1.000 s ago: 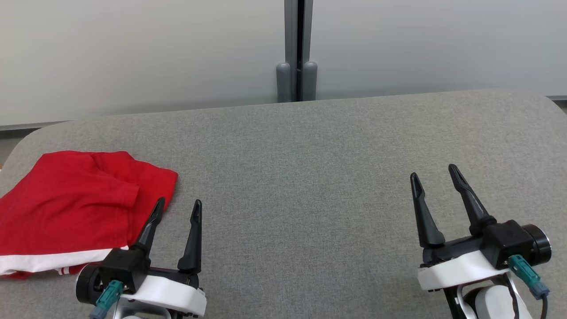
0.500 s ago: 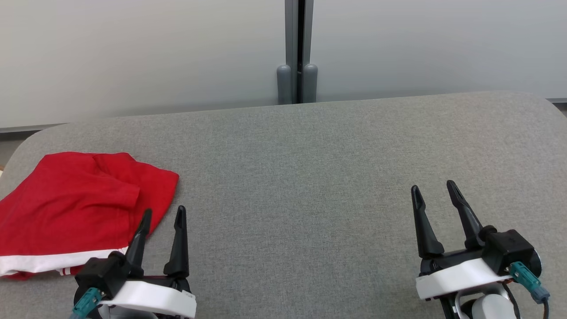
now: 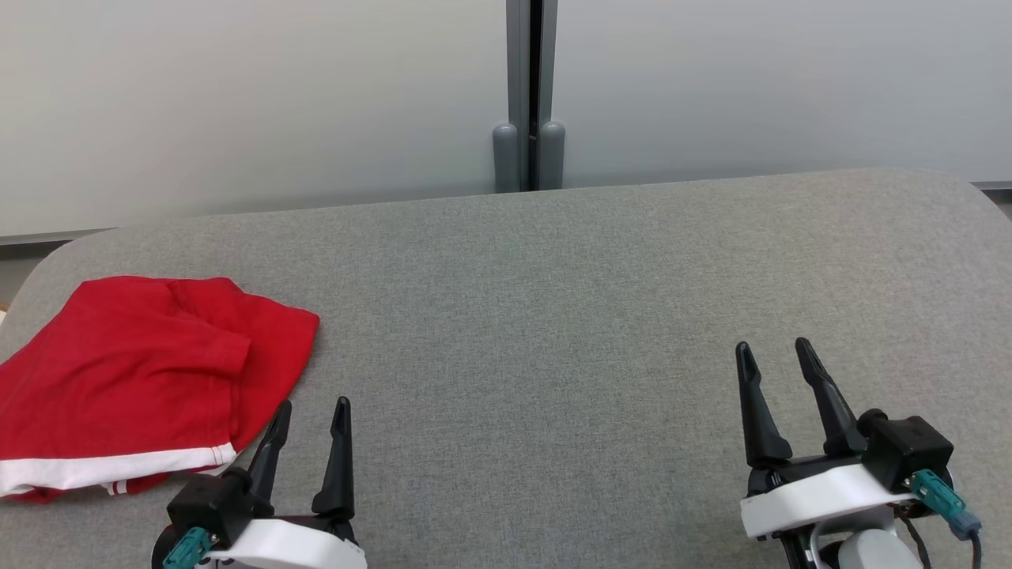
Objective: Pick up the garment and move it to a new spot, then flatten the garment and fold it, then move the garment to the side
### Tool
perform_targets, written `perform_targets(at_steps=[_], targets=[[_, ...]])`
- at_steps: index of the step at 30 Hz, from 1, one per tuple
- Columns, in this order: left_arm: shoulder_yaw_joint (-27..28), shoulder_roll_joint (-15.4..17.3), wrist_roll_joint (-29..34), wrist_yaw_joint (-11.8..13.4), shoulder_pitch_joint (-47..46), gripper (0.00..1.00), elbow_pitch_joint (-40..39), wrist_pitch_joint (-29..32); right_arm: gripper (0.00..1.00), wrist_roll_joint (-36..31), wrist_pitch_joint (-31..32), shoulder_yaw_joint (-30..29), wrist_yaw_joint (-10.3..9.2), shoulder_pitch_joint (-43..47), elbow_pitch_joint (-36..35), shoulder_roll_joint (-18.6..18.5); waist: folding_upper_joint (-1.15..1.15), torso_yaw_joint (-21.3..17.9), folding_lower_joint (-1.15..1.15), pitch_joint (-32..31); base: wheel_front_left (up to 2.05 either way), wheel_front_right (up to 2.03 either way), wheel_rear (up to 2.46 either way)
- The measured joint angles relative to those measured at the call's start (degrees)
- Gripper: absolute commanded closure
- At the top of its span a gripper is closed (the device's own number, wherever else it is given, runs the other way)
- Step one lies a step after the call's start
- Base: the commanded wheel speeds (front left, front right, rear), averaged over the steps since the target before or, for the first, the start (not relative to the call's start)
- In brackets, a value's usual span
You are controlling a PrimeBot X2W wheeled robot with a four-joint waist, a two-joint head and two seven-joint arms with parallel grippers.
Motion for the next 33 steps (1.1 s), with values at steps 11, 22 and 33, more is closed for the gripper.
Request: perform_targets(at_steps=[11, 22, 33], targets=[[0.29, 0.00, 0.13, 0.16, -0.26, 0.00, 0.56, -0.04, 0.00, 0.43, -0.07, 0.12, 0.00, 0.04, 0.26, -0.01, 0.00, 1.42, 0.00, -0.14, 0.00, 0.00, 0.00], [1.78, -0.02, 0.42, 0.53, -0.83, 0.00, 0.90, -0.04, 0.00, 1.00, -0.07, 2.03, 0.00, 0.43, 0.66, 0.00, 0.00, 6.95, 0.00, -0.25, 0.00, 0.00, 0.00], [3.93, 0.01, 0.37, 0.59, -0.01, 0.00, 0.15, -0.04, 0.00, 2.33, -0.08, 3.87, 0.00, 1.01, 1.29, -0.02, 0.00, 16.49, 0.00, -1.00, 0.00, 0.00, 0.00]])
